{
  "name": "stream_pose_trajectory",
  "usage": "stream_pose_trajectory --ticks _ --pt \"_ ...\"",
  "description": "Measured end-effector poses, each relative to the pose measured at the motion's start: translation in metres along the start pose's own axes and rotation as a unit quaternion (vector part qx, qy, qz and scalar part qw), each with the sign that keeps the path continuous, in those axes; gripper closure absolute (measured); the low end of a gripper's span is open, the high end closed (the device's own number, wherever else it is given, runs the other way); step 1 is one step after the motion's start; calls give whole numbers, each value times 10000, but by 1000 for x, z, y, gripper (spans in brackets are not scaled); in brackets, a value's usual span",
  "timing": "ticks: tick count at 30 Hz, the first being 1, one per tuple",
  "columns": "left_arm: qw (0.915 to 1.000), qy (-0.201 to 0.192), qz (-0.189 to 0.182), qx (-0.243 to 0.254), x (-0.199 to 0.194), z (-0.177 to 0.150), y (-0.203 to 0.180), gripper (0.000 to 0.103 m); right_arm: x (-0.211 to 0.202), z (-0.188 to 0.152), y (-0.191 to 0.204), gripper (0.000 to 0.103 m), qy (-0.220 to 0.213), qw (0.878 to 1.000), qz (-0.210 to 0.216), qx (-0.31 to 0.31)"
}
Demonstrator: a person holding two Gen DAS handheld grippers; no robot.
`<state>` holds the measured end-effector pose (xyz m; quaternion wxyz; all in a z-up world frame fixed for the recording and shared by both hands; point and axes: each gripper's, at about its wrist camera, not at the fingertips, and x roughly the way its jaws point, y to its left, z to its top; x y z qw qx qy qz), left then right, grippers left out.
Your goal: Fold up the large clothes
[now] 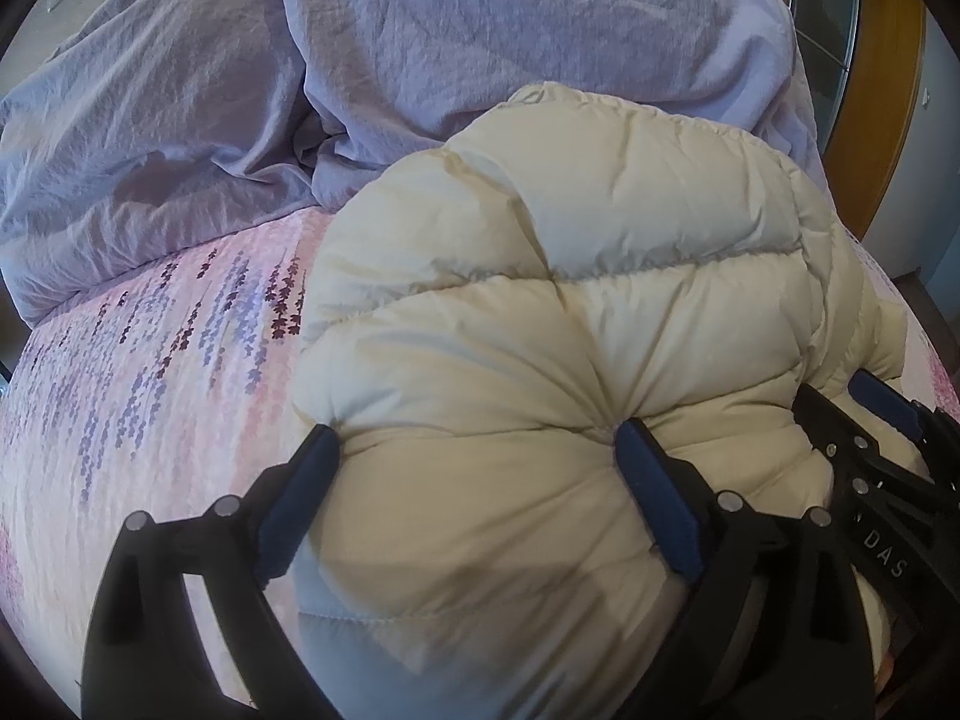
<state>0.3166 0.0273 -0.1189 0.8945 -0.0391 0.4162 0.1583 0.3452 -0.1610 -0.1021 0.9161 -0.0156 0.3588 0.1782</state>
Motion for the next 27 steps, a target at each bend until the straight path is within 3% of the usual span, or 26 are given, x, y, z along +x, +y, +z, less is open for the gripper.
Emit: stream_pose_trajectory --ticks 27 --pt "9999 44 104 -109 6 -1 0 7 8 0 0 39 113 9999 68 -80"
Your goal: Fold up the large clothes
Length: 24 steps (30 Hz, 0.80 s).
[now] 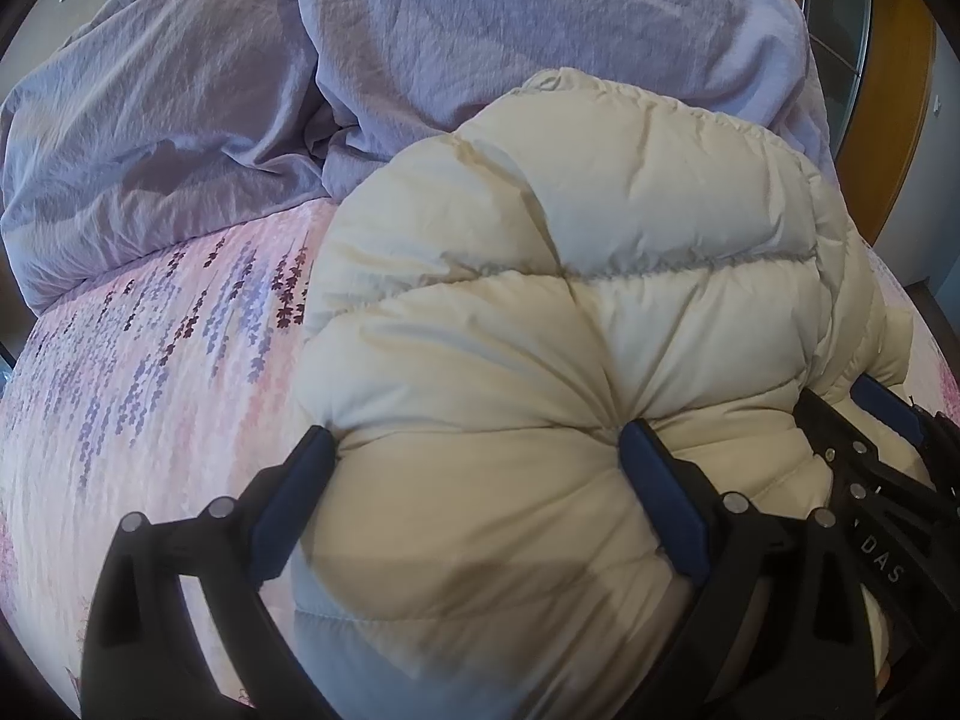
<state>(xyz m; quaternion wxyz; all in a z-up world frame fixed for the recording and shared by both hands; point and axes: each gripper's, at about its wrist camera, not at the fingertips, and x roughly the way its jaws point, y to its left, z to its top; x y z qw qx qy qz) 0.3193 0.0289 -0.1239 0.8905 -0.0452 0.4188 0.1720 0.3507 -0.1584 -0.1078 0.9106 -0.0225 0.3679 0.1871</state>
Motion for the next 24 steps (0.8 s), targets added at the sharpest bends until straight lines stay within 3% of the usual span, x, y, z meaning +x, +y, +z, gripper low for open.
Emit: stream_pose_trajectory --ticks 7,12,14,17,20,24 --pt "9995 305 -69 -44 -10 5 6 7 -5 14 -6 37 540 9983 205 -47" --pt "9988 312 -205 -311 -34 0 20 7 -31 24 -27 29 687 9967 430 105" --pt "9988 289 -220 -323 -43 -3 22 7 -40 26 -38 18 696 9964 442 183" --pt "9986 288 -279 -356 -53 -6 25 7 -45 25 -61 12 897 9937 499 450" --pt "9981 347 -351 -379 -60 -8 24 7 -39 22 -81 11 1274 9855 745 836" --pt "9972 422 -466 -404 -67 -13 18 7 -24 16 -89 11 1810 9660 1345 1263"
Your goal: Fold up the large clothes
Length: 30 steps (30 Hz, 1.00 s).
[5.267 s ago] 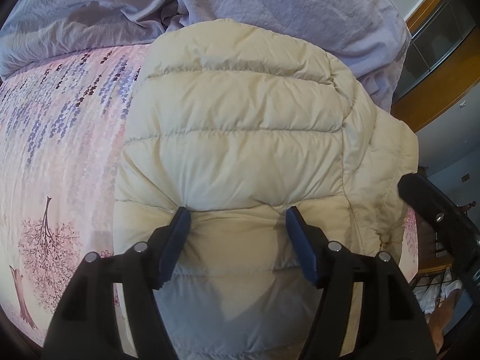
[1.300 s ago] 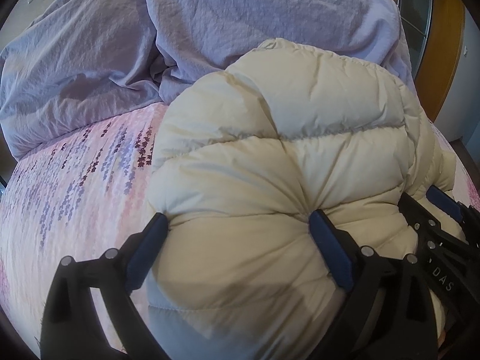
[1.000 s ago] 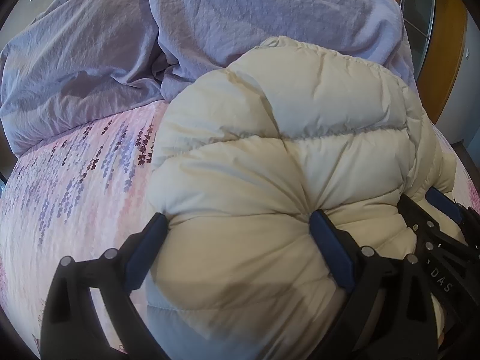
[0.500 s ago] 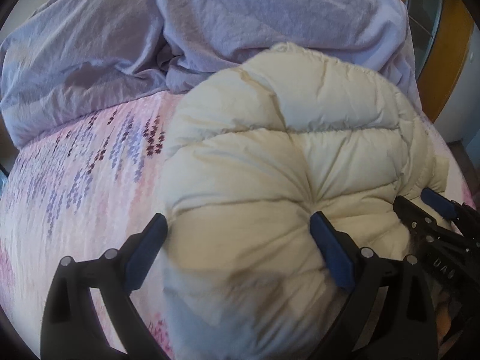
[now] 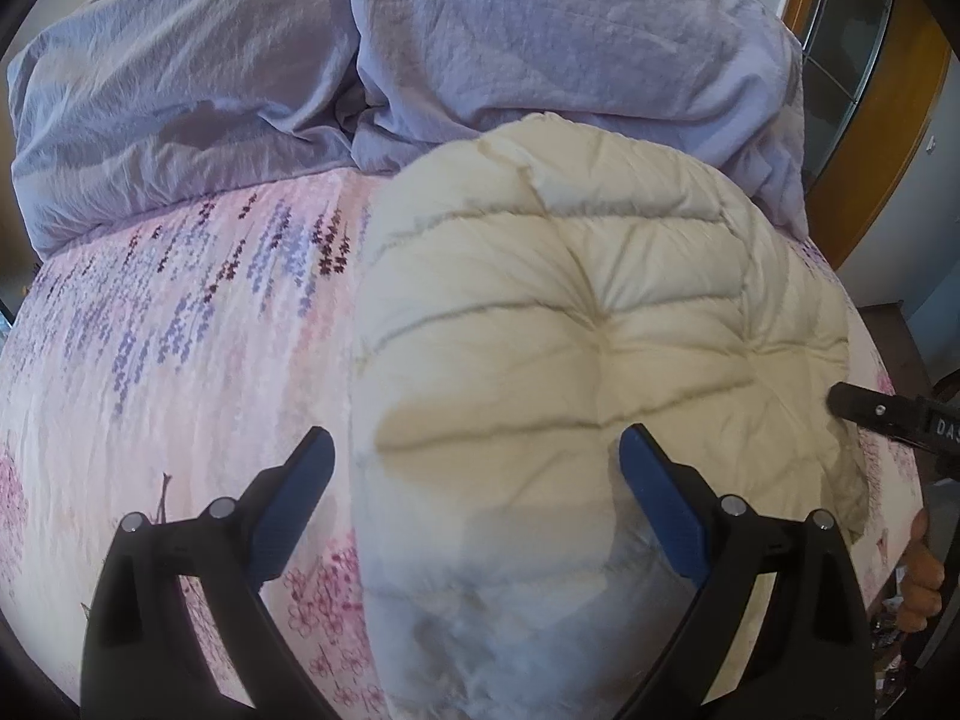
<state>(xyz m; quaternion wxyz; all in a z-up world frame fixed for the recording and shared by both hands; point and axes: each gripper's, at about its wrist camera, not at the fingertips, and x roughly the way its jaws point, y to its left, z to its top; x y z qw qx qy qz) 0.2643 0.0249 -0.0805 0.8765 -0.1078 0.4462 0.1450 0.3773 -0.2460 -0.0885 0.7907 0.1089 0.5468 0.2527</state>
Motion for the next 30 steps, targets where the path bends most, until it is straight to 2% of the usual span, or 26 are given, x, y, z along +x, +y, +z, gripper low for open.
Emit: stream_pose_trajectory --ticks 4,10,18,22,23,26,30 --pt "10000 41 -78 -42 -3 -4 -4 7 20 1 0 8 479 9979 385 189" --pt "9997 72 -136 -166 -9 -7 1 7 44 6 -3 1 867 9922 750 483" --pt "9987 145 -239 -422 -13 -4 22 8 61 7 5 2 1045 9842 1260 669" --pt "9979 178 -301 -547 -12 1 33 8 65 10 13 28 1088 9806 1484 683" --pt "9976 195 -325 -584 -12 2 35 8 64 11 17 37 1046 9806 1536 628" --pt "9954 290 -491 -766 -6 6 44 8 59 15 28 55 898 9822 1601 396" --pt "9913 463 -758 -974 4 11 55 8 58 17 37 62 797 9843 1560 236"
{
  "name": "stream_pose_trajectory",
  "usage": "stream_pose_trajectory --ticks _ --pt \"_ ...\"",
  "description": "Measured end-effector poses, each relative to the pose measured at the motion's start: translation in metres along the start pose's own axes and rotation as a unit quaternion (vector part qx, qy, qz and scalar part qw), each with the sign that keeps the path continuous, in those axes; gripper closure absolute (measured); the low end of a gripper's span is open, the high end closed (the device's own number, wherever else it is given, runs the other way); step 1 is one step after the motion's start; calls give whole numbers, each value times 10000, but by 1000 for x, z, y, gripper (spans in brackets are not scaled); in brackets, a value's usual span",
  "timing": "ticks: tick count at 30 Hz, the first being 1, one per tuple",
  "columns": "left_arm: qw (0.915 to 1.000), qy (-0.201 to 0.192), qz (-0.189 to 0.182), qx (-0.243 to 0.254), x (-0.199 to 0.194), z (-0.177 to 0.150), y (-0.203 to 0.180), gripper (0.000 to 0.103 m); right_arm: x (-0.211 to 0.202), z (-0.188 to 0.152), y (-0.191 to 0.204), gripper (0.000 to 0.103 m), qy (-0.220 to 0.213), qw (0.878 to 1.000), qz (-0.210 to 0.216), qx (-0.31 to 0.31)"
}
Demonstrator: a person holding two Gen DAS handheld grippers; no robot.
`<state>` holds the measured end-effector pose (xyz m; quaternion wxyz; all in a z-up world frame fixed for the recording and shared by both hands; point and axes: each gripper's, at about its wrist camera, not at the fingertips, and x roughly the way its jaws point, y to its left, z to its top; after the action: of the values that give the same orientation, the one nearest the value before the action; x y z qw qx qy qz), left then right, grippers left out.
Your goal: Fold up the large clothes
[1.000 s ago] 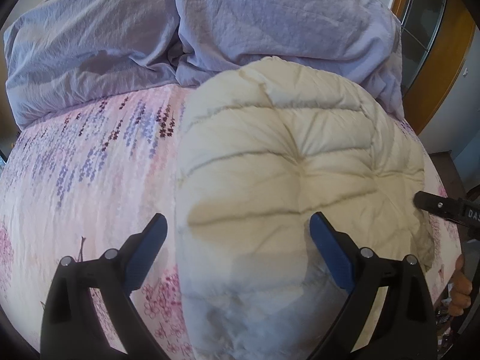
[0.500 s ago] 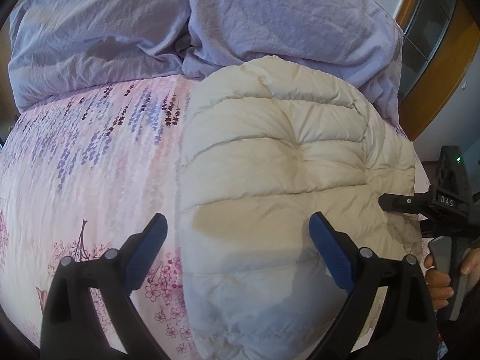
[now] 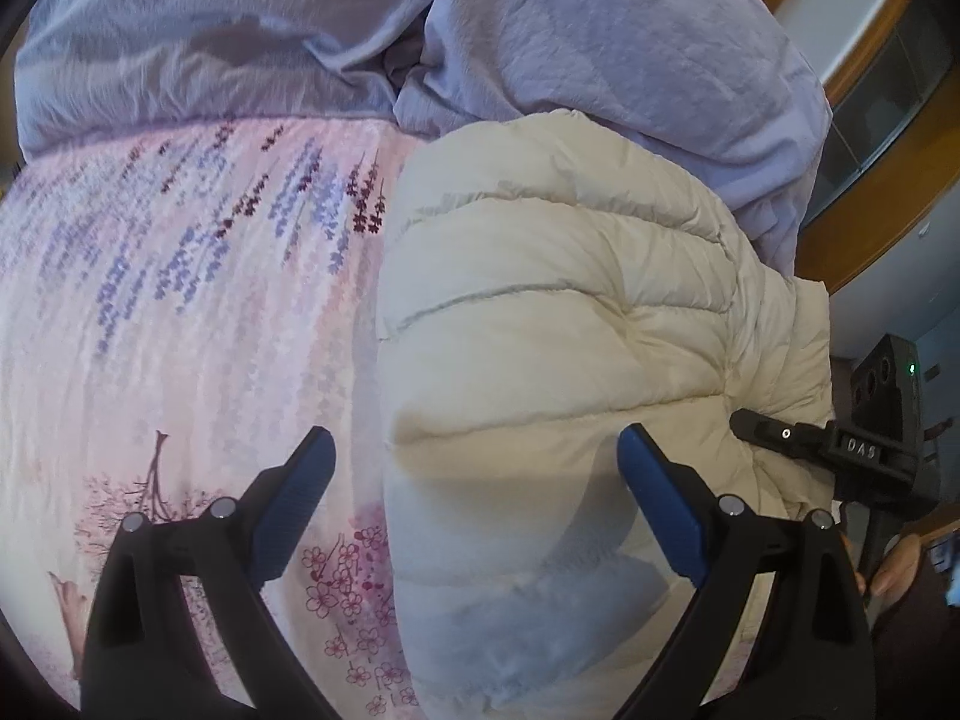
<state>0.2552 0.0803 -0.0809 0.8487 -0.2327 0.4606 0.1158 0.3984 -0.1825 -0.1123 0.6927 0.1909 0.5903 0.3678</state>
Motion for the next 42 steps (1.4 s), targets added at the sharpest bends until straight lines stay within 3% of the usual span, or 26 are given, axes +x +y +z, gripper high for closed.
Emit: stream_pose_trajectory --ticks 9,15,19,23,26,35,42 --pt "9925 534 -849 -695 32 6 26 12 10 10 4 64 28 10000 -26 -47" --pt "9820 581 -1436 -1079 46 4 35 31 2 8 -8 64 27 9999 70 -66" --pt "9805 436 -1585 -1078 42 7 36 53 0 9 -9 65 -27 9998 149 -106" --pt "9819 240 -1606 -972 30 18 36 68 2 15 -2 67 -62 9996 214 -183" --pt "9833 76 -1569 -920 21 27 38 71 6 20 8 69 -71 9992 287 -266" --pt "9883 -479 -1192 -826 -15 63 69 71 37 43 57 70 15 9971 414 -640" --pt "9916 -731 -686 -814 -25 80 93 71 54 56 90 70 38 9948 137 -1004"
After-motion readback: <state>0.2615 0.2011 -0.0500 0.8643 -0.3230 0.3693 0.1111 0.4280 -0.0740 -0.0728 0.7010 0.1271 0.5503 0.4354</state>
